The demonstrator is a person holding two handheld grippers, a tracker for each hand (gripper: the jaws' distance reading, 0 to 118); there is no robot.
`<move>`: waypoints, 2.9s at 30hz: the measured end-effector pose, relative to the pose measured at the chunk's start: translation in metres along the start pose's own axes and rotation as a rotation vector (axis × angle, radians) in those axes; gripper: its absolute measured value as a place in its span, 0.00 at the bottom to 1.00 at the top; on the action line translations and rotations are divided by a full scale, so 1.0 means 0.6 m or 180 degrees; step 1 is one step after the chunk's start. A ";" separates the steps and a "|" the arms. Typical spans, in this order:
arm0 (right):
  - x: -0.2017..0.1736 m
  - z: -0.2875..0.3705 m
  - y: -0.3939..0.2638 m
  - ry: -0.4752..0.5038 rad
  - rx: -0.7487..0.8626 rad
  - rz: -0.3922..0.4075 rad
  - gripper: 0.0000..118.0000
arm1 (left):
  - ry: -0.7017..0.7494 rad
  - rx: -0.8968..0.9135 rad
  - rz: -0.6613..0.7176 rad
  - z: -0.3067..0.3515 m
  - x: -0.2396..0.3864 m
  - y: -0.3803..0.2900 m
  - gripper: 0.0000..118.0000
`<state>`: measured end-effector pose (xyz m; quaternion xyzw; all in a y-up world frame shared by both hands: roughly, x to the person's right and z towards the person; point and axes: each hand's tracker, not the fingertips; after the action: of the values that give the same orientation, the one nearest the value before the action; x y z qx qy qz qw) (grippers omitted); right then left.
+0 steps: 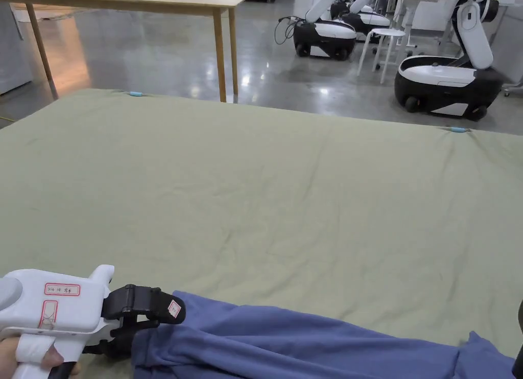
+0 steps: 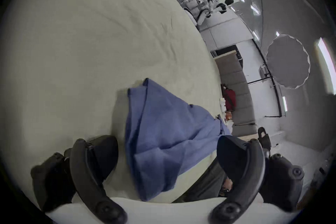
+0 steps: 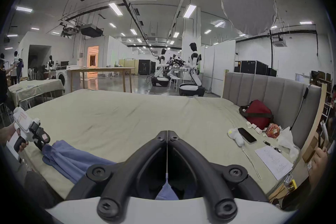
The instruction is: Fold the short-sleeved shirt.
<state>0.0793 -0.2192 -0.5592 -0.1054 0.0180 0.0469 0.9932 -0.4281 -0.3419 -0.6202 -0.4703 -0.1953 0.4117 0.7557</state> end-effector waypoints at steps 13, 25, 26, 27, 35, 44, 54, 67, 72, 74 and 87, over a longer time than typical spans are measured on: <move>0.029 0.021 0.007 -0.0042 0.0059 -0.0080 0.01 | 0.0111 -0.0178 0.0030 -0.035 -0.005 0.017 0.08; 0.063 0.036 0.016 -0.0065 0.0145 -0.0219 0.01 | 0.0590 0.0333 -0.0149 0.141 0.060 -0.016 0.08; 0.064 0.038 0.015 -0.0059 0.0151 -0.0235 0.01 | 0.0666 0.0377 -0.0227 0.144 0.071 -0.015 0.08; 0.063 0.039 0.014 -0.0056 0.0150 -0.0240 0.01 | 0.0690 0.0372 -0.0286 0.144 0.091 -0.019 0.08; 0.071 0.049 0.006 -0.0040 0.0082 -0.0267 0.01 | 0.1023 0.0212 -0.1273 0.058 0.278 -0.042 0.08; 0.115 0.059 -0.009 -0.0162 0.0044 -0.0334 0.01 | 0.1232 -0.0401 -0.1791 -0.167 0.397 -0.084 0.08; 0.157 0.059 -0.032 -0.0279 -0.0128 -0.0460 0.01 | 0.1103 -0.0873 -0.1613 -0.370 0.380 -0.117 0.96; 0.149 0.040 -0.037 -0.0164 -0.0208 -0.0629 0.01 | 0.0752 -0.0328 -0.1254 -0.220 0.338 -0.070 0.00; 0.131 0.040 -0.032 -0.0093 -0.0243 -0.0624 0.01 | 0.0725 -0.0531 -0.1094 -0.291 0.306 -0.053 0.00; 0.130 0.042 -0.031 -0.0098 -0.0252 -0.0613 0.01 | 0.0534 -0.0713 -0.0860 -0.327 0.297 -0.077 0.00; 0.138 0.022 -0.046 -0.0112 -0.0403 -0.0681 0.01 | 0.0478 -0.0823 -0.1095 -0.353 0.308 -0.150 0.00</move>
<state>0.1645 -0.2361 -0.5446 -0.1684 -0.0137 -0.0564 0.9840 -0.1364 -0.3293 -0.6608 -0.5523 -0.2670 0.2121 0.7607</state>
